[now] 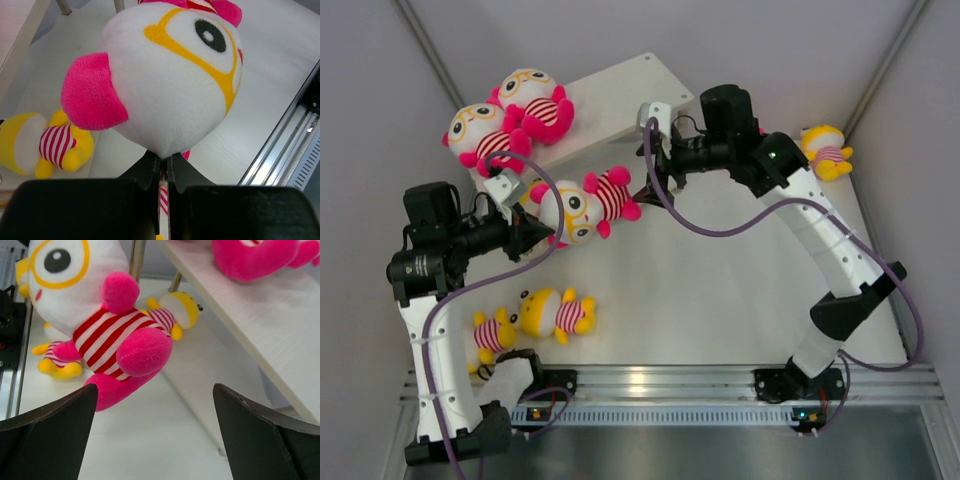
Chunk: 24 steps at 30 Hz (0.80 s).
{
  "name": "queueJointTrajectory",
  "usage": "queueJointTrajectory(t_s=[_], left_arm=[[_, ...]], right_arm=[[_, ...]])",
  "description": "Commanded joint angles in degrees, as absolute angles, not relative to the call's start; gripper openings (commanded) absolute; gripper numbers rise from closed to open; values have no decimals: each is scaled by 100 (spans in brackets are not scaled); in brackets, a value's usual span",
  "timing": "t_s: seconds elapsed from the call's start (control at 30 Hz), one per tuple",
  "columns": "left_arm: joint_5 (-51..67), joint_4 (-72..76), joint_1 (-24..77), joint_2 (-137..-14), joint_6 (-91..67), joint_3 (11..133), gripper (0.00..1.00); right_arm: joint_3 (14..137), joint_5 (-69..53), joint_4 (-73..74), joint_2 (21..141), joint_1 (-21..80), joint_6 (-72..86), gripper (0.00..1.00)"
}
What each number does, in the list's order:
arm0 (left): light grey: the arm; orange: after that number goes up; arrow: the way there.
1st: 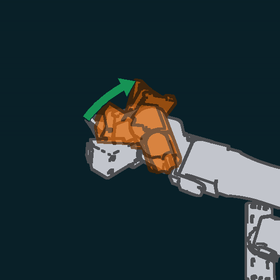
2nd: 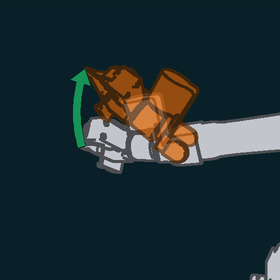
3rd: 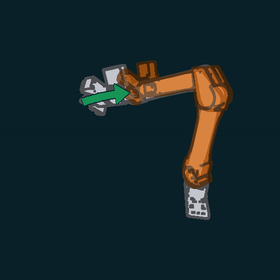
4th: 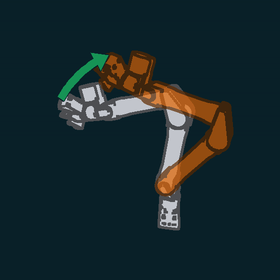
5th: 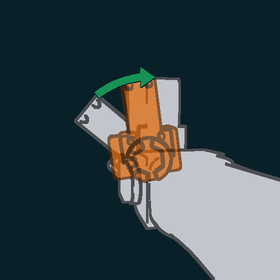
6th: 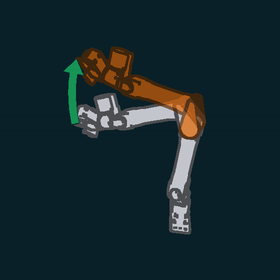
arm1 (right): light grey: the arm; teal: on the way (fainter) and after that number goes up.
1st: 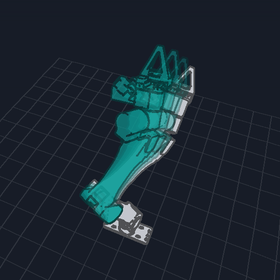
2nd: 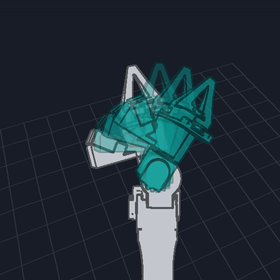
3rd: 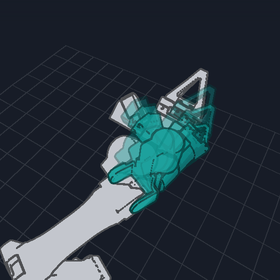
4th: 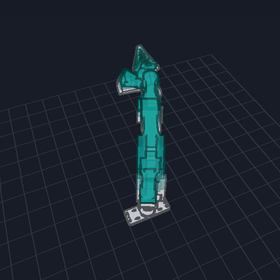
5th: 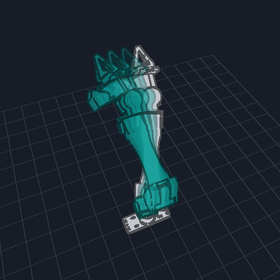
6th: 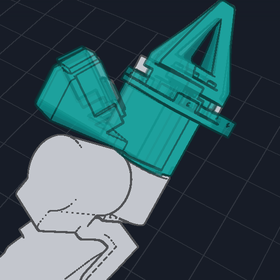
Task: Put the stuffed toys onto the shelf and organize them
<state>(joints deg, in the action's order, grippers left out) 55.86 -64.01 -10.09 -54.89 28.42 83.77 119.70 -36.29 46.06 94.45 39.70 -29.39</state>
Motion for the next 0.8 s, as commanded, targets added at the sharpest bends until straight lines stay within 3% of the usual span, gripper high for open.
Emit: queueJointTrajectory(t_s=[0.0, 0.47, 0.67, 0.73, 0.77], left_arm=[[5924, -6091, -1011, -5441, 2778, 8376, 0], [5959, -6091, -1011, -5414, 2769, 8376, 0], [6038, -6100, -1019, -5423, 2742, 8402, 0], [6021, -6091, -1011, -5414, 2733, 8420, 0], [5994, -6091, -1002, -5405, 2733, 8429, 0]], right_arm=[[12287, -4332, 4992, 9659, 3981, -3462, 97], [12445, -5010, 4957, 10072, 4166, -3700, 96], [12665, -5045, 4949, 10406, 4385, -3534, 75], [12674, -5027, 4843, 10467, 4473, -3437, 66], [12683, -5010, 4843, 10476, 4535, -3428, 56]])
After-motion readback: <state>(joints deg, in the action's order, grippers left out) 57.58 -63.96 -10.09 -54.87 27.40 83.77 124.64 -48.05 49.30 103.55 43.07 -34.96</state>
